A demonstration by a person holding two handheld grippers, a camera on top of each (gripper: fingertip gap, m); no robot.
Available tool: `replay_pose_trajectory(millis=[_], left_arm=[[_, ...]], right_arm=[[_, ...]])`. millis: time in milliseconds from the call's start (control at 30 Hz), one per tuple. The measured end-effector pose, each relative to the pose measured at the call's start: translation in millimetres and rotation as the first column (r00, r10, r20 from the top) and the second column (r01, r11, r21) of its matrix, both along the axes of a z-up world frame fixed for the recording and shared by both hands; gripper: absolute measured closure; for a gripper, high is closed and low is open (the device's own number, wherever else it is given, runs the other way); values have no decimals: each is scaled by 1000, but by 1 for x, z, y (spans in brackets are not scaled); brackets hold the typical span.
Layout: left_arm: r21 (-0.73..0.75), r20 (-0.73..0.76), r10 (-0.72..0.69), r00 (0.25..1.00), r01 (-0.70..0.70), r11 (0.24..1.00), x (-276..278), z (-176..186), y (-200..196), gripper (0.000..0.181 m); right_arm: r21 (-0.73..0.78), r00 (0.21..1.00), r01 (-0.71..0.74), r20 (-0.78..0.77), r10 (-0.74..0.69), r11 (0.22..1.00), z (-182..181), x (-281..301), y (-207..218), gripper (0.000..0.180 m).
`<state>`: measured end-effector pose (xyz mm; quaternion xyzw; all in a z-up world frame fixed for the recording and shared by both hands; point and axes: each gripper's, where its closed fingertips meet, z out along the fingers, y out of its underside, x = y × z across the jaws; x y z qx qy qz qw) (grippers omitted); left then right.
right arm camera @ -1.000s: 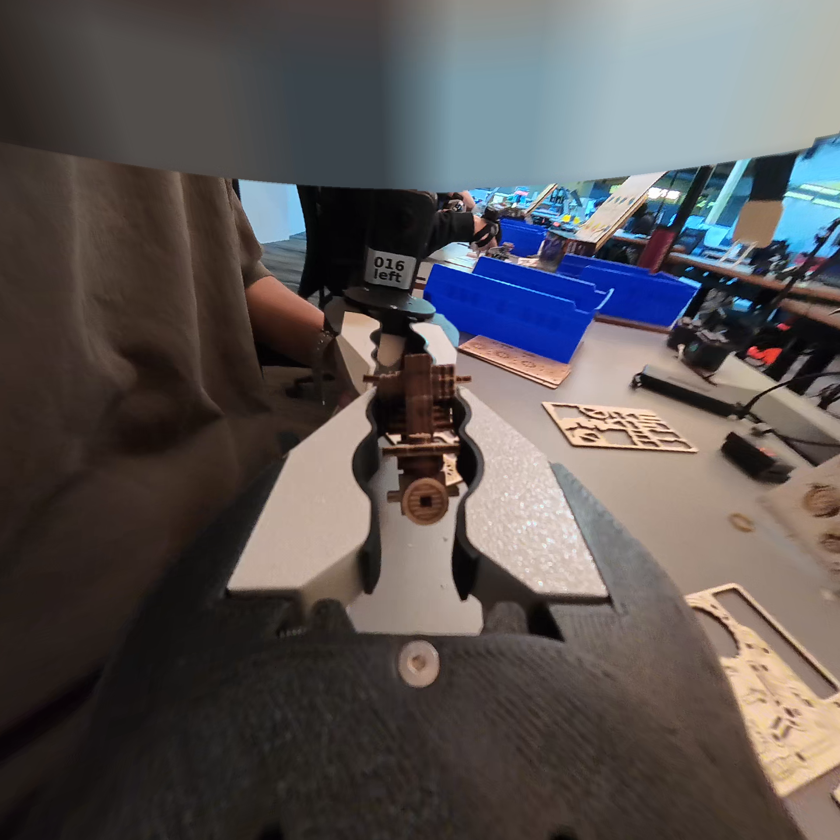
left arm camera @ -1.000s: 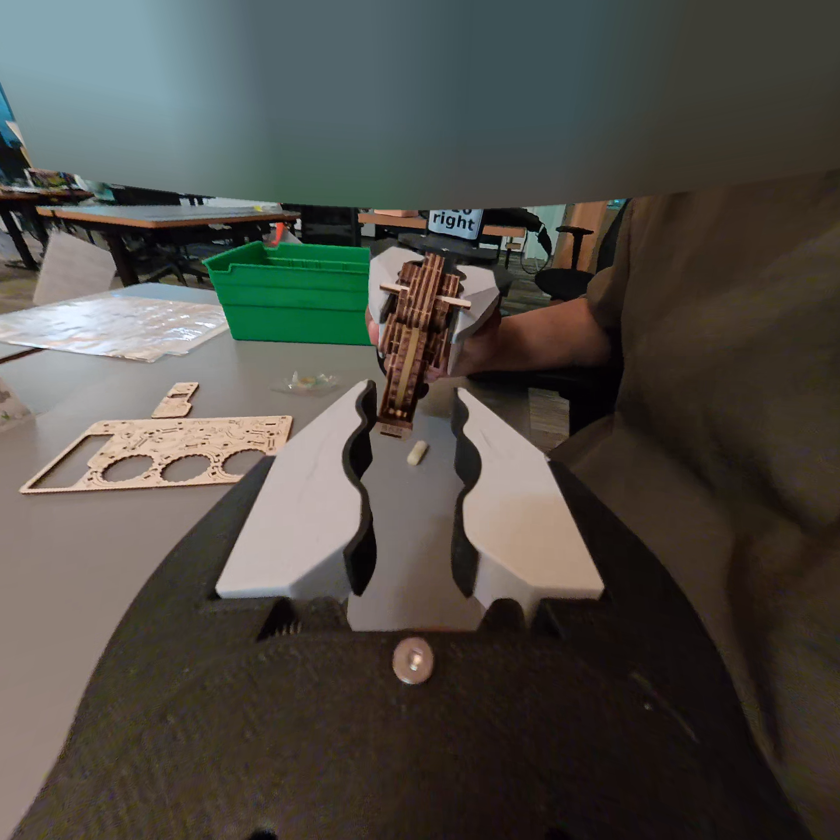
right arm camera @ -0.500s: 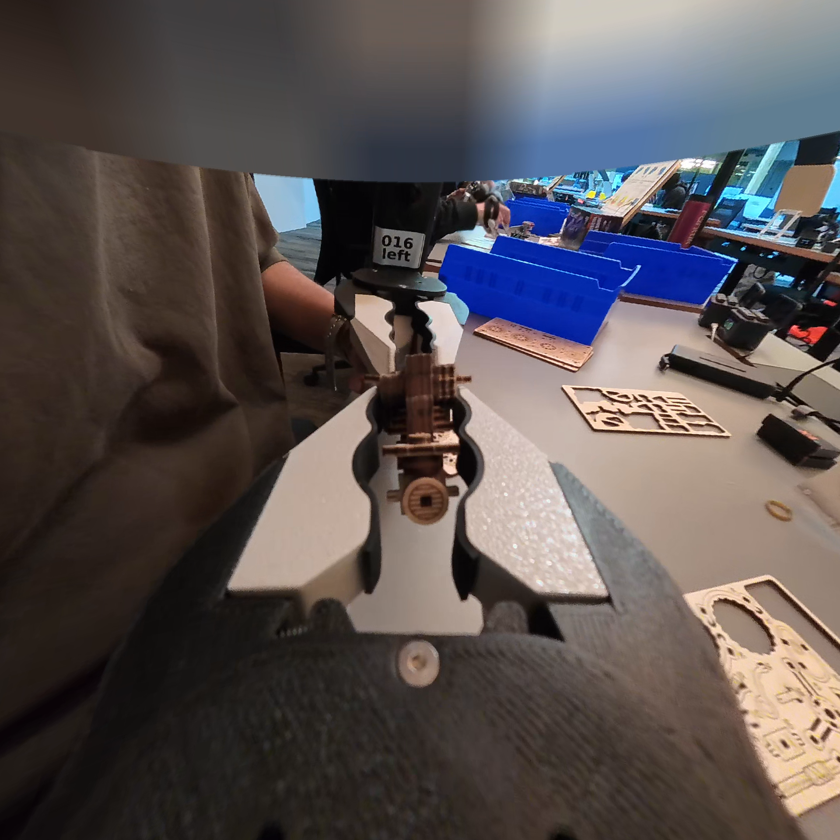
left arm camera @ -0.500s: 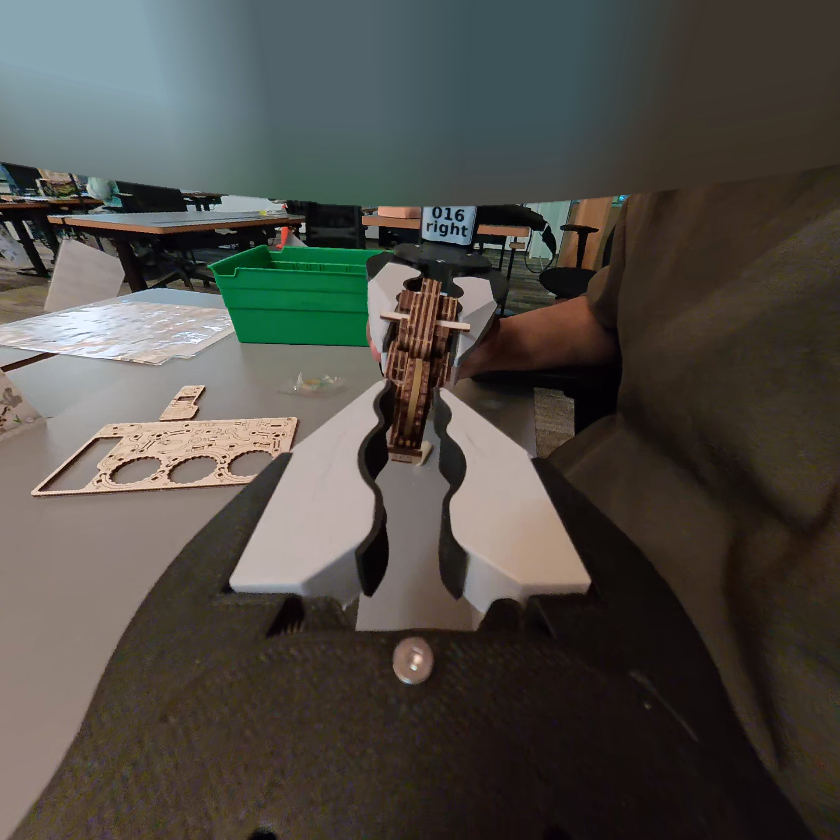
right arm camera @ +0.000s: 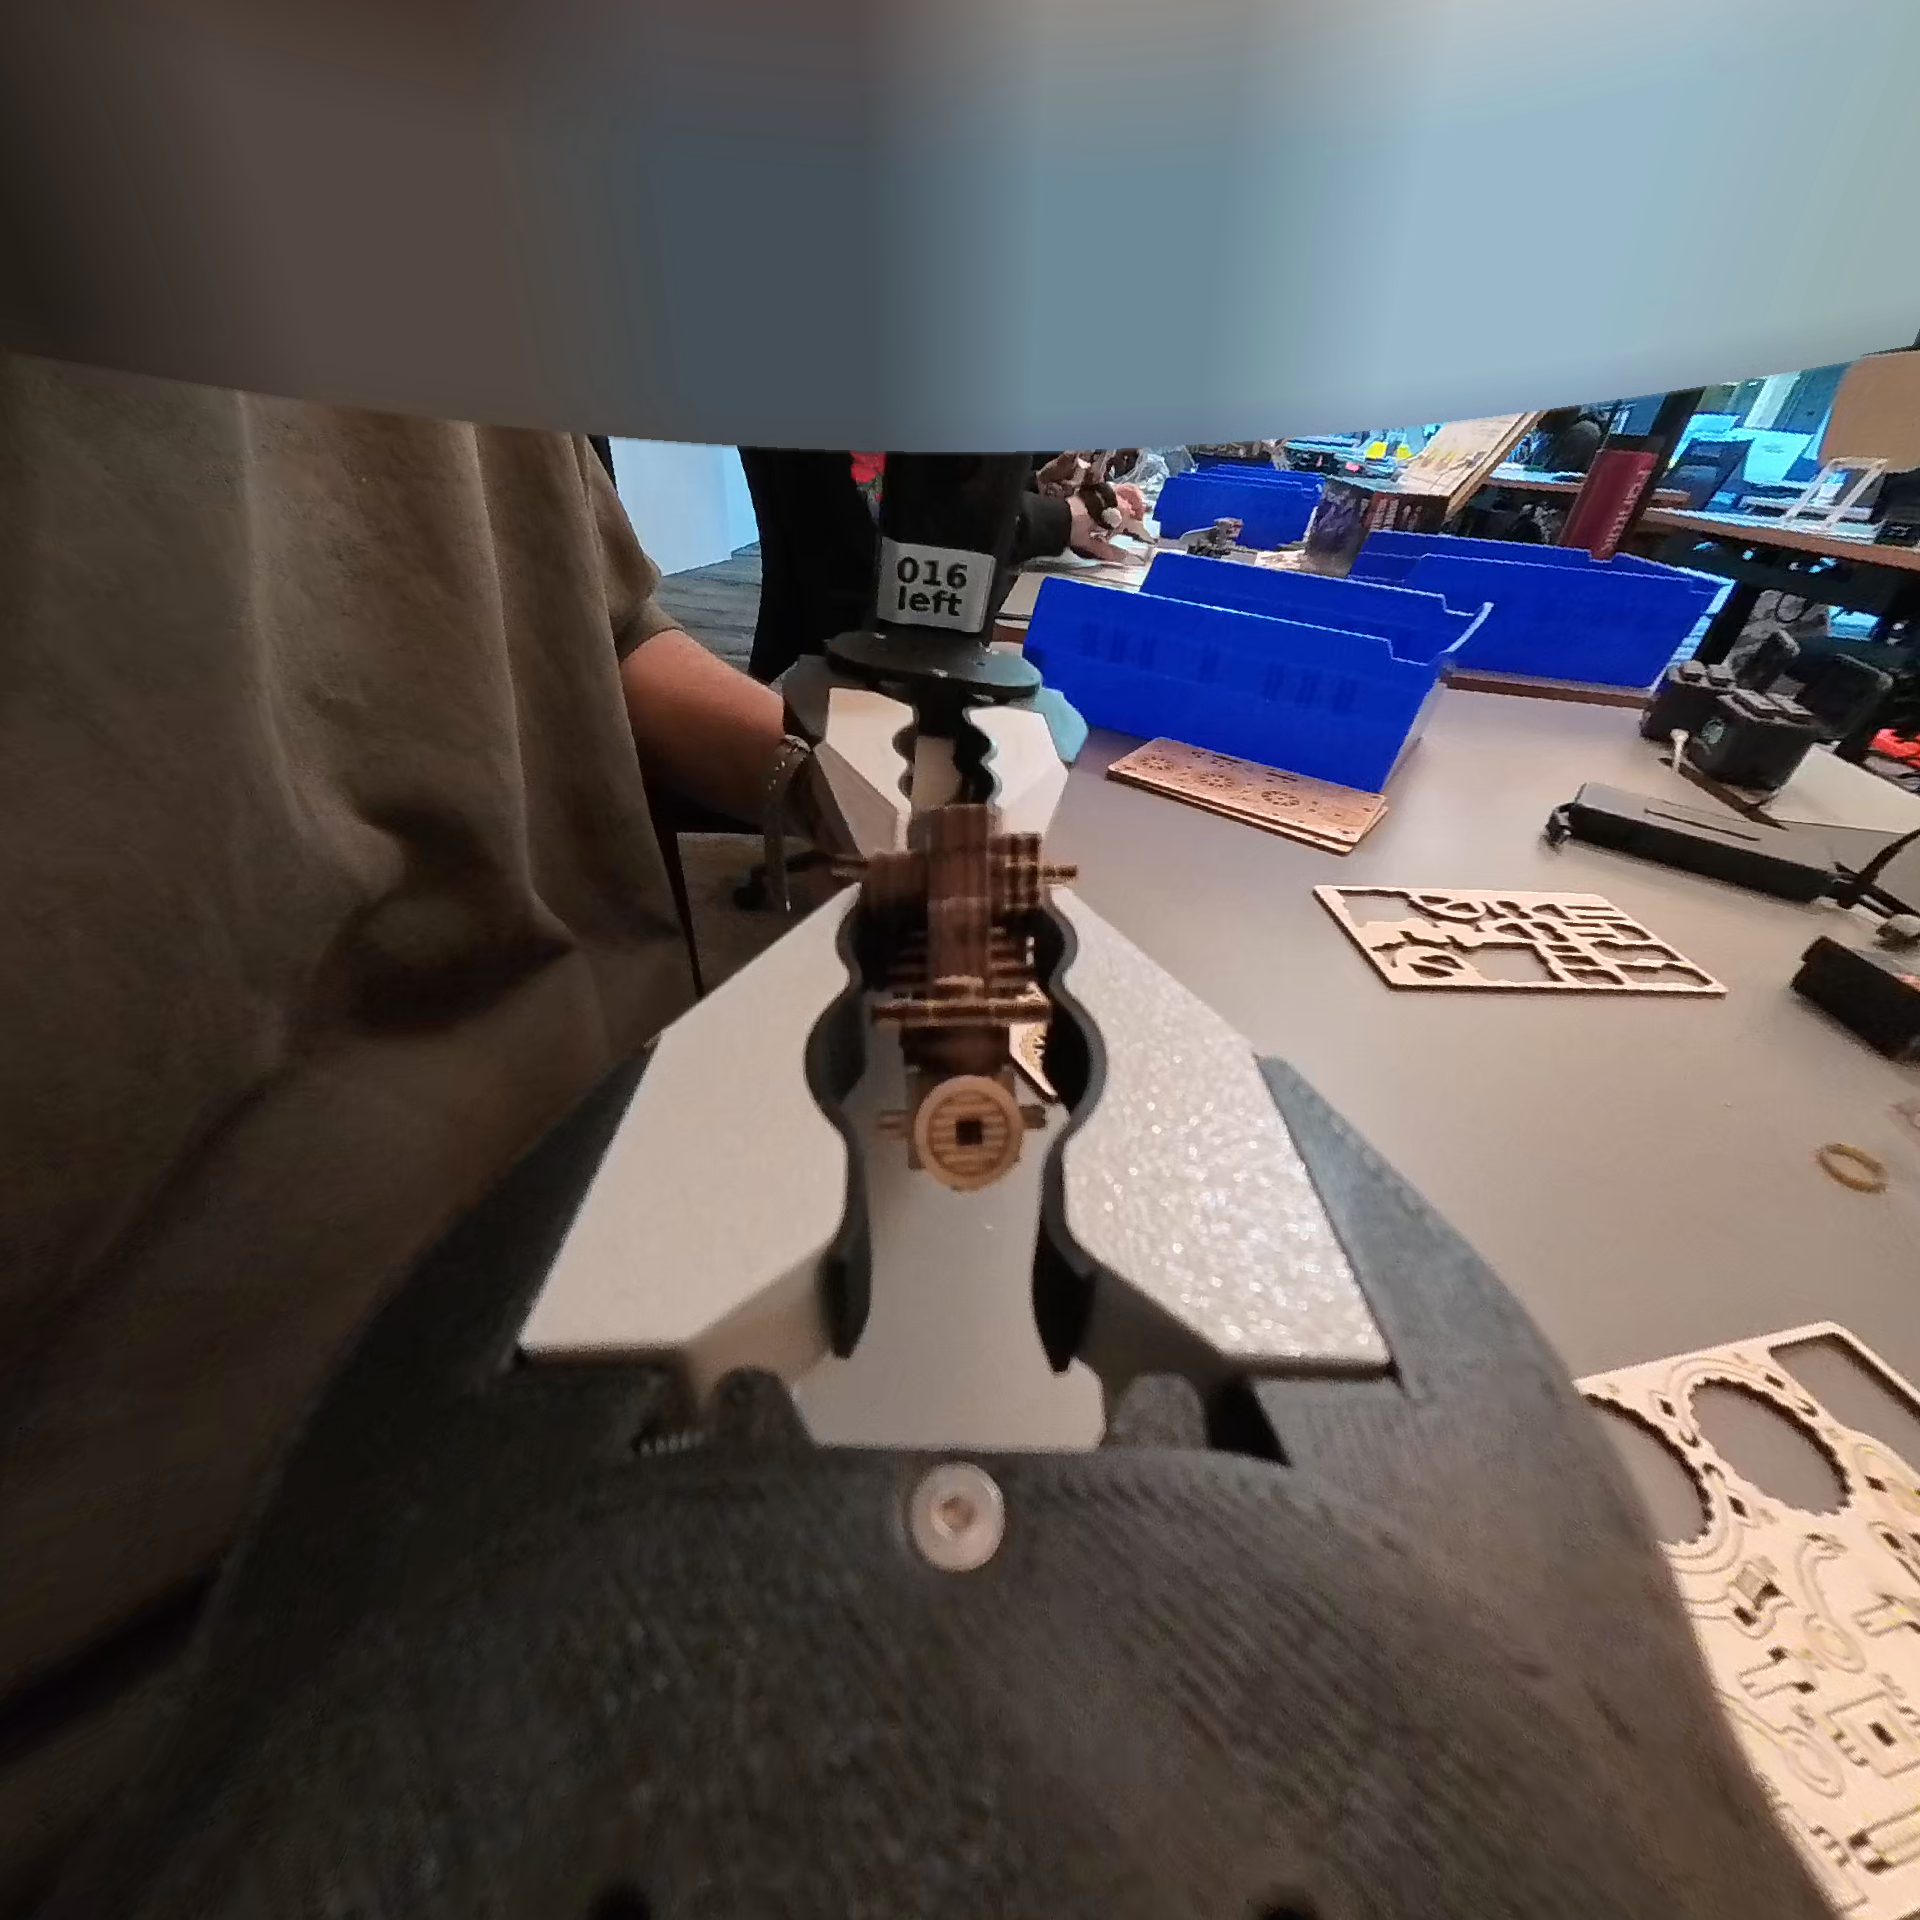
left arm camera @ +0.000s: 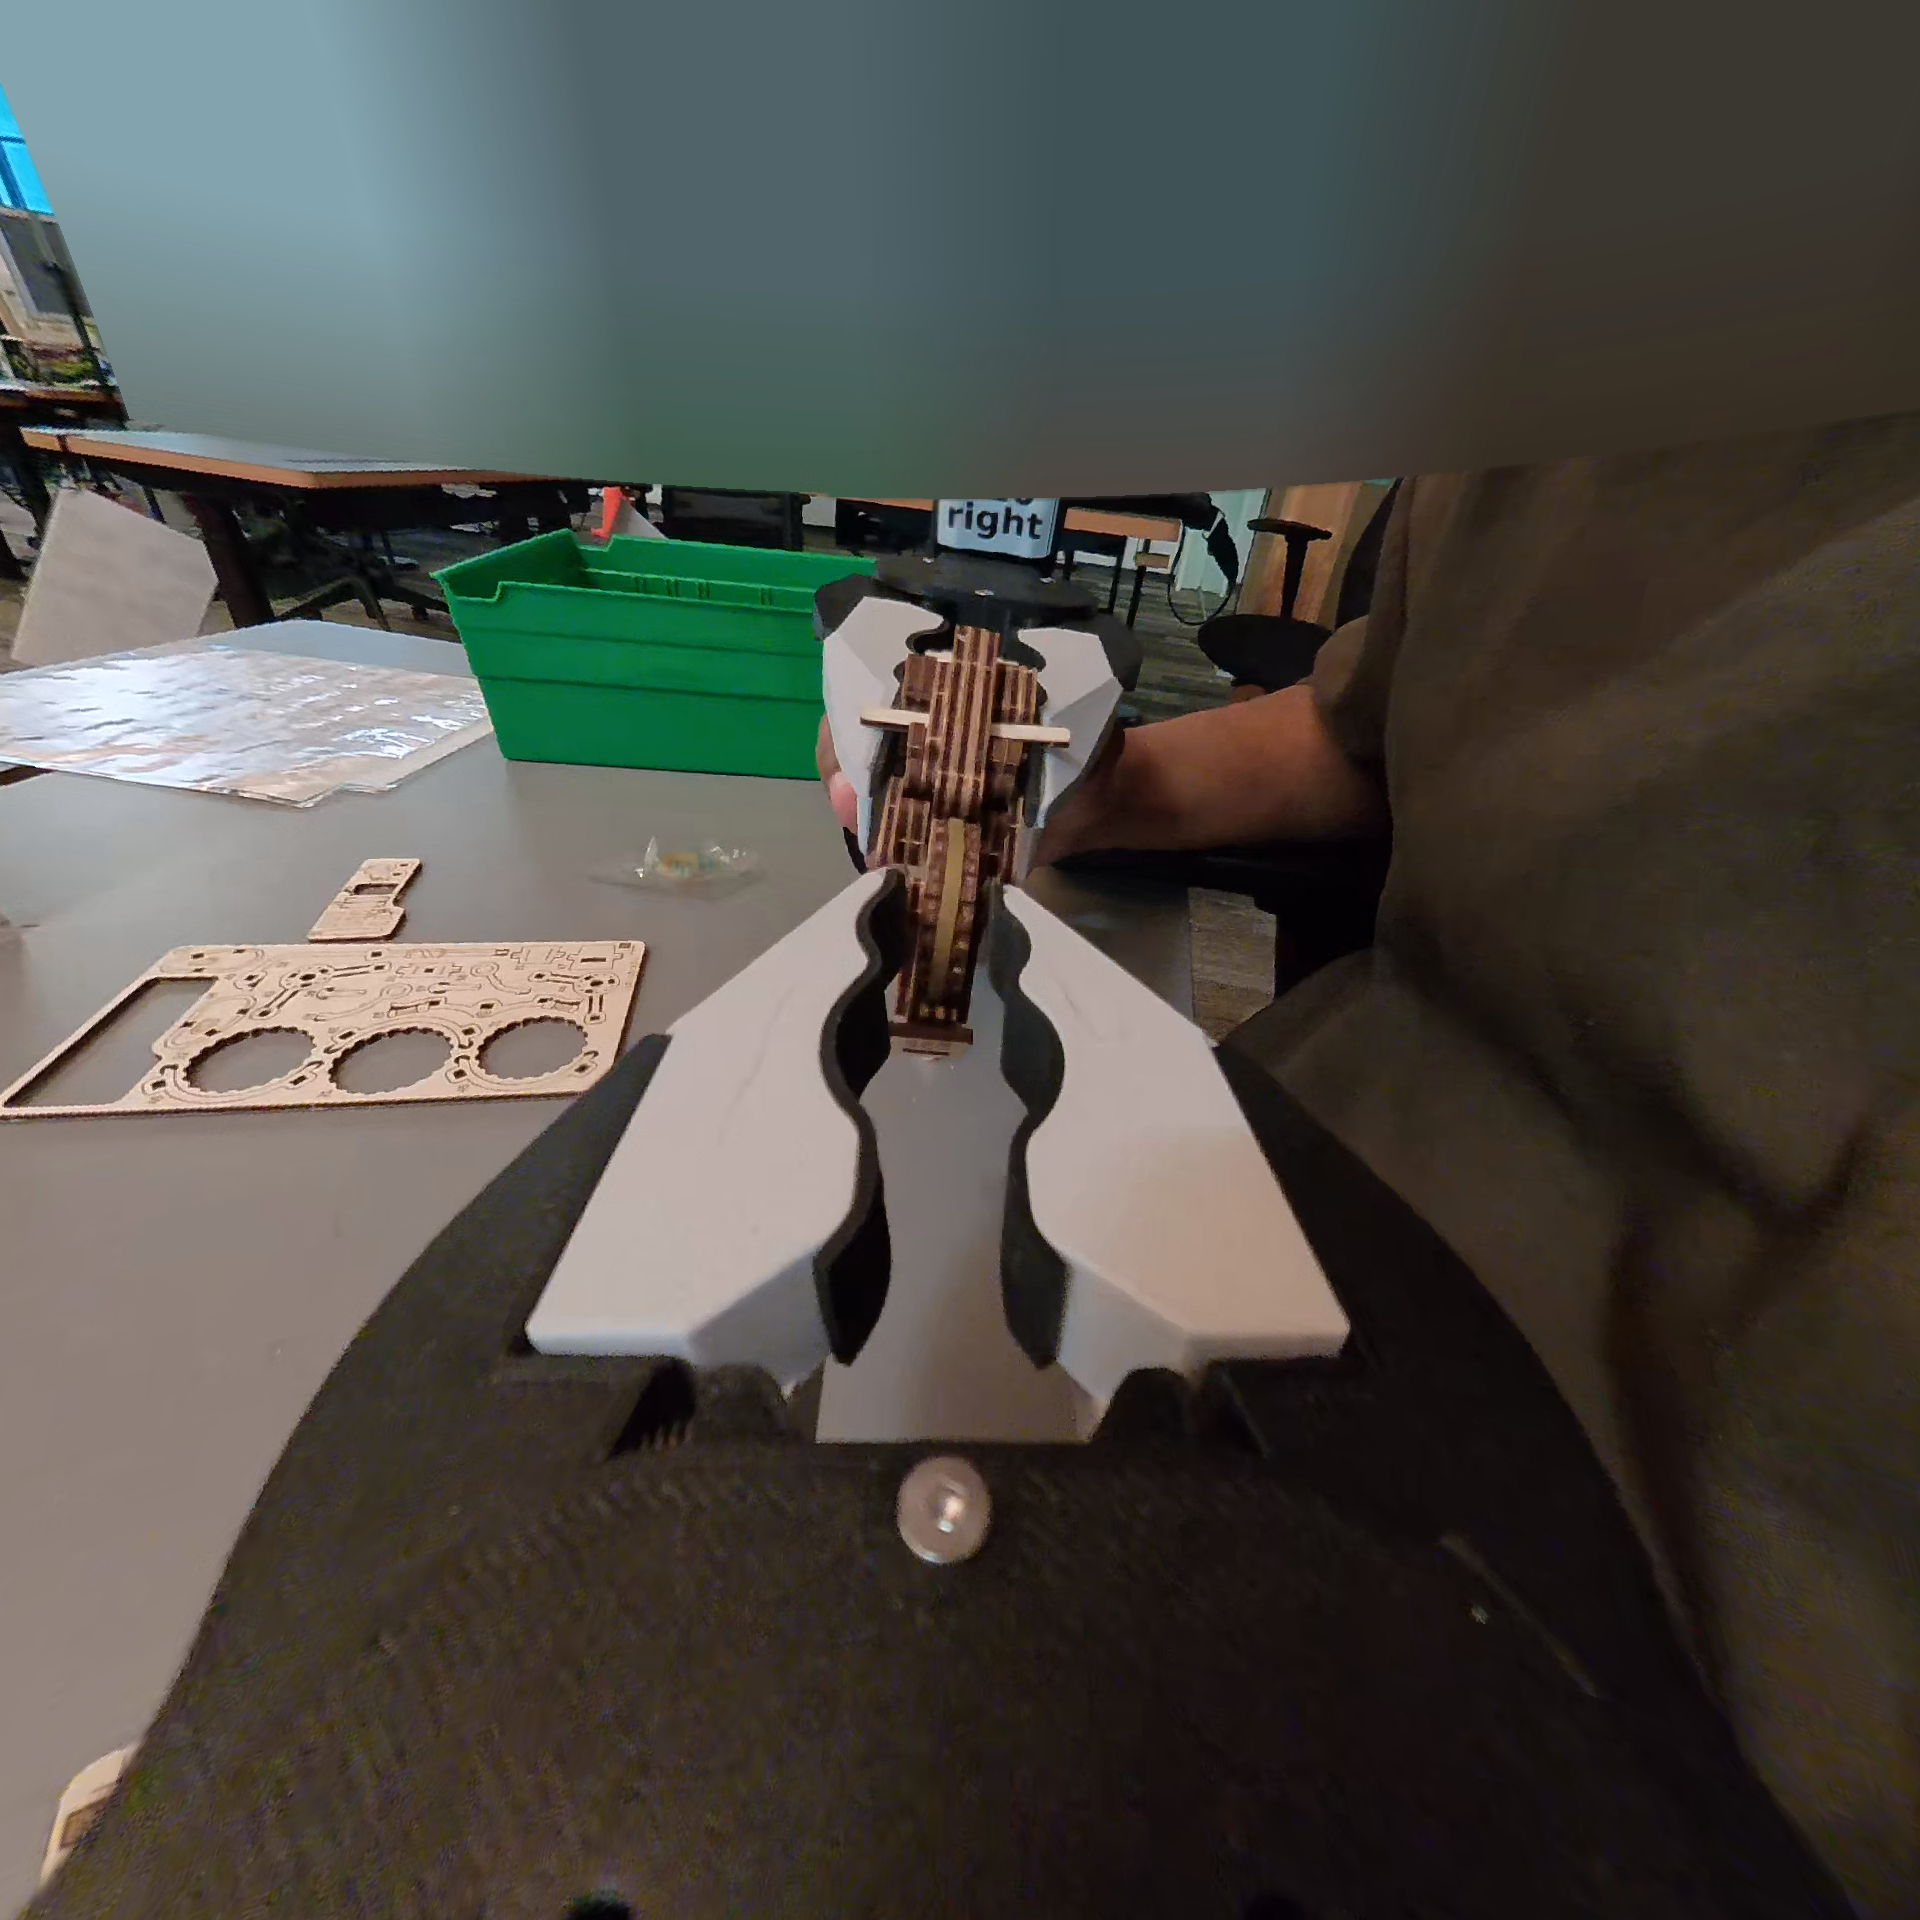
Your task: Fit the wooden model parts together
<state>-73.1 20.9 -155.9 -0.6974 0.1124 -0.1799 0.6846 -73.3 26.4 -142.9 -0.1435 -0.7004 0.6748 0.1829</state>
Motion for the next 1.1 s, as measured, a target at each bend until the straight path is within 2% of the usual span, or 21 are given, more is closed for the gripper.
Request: replay_pose_trajectory(millis=[67,133,200,500,900,1100], left_arm=[[11,-13,8,1000,-8,1000,0,0,0,163],[8,-38,11,999,-10,1000,3,-2,1,144],[2,-62,3,998,-3,1000,7,-5,1,138],[5,-64,-9,998,10,1000,13,-5,2,144],[-11,-76,-5,997,4,1000,10,-7,1,156],[-2,-71,10,997,-11,1000,7,-5,1,156]], right_arm=[[3,1000,1,-2,-1,1000,0,0,0,152],[0,1000,-8,4,8,1000,-1,1,-2,152],[-8,1000,-20,11,20,1000,-1,2,-4,152],[-8,994,-84,71,84,996,-9,7,-18,152],[-13,992,-86,92,86,996,-11,6,-17,149],[-22,993,-63,94,65,998,-9,3,-11,149]])
